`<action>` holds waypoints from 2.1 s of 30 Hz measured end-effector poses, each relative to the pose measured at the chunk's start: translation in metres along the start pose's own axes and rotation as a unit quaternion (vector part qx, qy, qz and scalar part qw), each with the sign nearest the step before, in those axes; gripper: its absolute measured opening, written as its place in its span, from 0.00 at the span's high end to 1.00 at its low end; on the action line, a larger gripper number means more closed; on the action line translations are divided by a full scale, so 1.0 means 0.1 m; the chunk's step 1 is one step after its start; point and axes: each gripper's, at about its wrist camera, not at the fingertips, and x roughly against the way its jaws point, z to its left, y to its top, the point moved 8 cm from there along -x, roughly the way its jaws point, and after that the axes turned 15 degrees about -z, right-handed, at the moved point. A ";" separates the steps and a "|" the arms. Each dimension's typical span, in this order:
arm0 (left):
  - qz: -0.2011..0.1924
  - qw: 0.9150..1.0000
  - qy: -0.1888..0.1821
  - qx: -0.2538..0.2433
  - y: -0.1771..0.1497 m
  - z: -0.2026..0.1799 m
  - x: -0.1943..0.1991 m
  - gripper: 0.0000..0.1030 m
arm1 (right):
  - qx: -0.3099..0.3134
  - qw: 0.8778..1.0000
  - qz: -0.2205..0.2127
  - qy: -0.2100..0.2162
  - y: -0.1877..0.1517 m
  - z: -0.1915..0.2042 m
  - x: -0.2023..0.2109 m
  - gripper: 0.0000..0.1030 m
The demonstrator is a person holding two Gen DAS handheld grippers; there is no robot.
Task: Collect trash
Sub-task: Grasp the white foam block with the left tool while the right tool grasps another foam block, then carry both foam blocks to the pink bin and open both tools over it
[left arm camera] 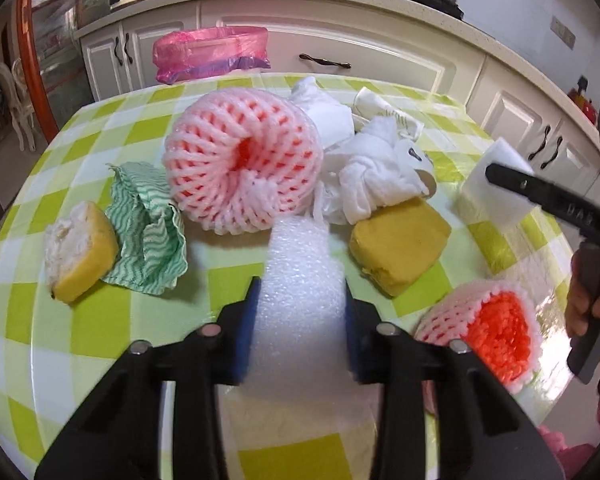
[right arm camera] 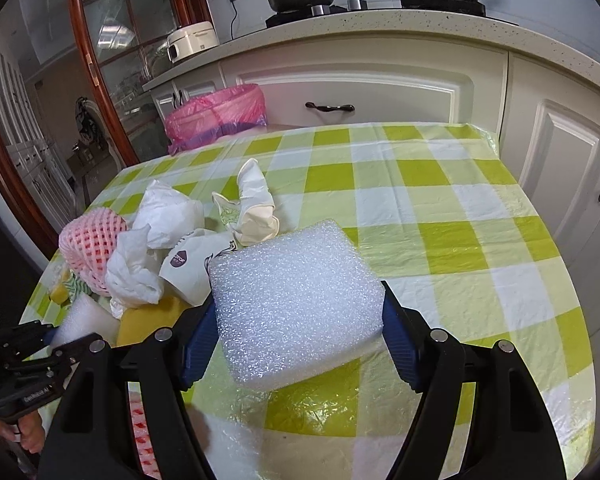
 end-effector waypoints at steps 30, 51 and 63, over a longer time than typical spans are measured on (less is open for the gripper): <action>-0.175 0.983 0.052 0.013 2.09 0.94 -0.06 0.66 | 0.092 0.988 -0.089 0.092 1.46 1.24 -0.85 0.32; -0.150 0.986 0.068 0.019 3.81 2.07 -2.20 0.65 | 0.083 0.986 -0.058 0.134 2.57 1.51 -3.27 0.32; -0.131 0.984 0.110 0.046 4.00 2.55 -2.96 0.53 | 0.093 0.984 -0.053 0.143 2.60 1.62 -3.95 0.18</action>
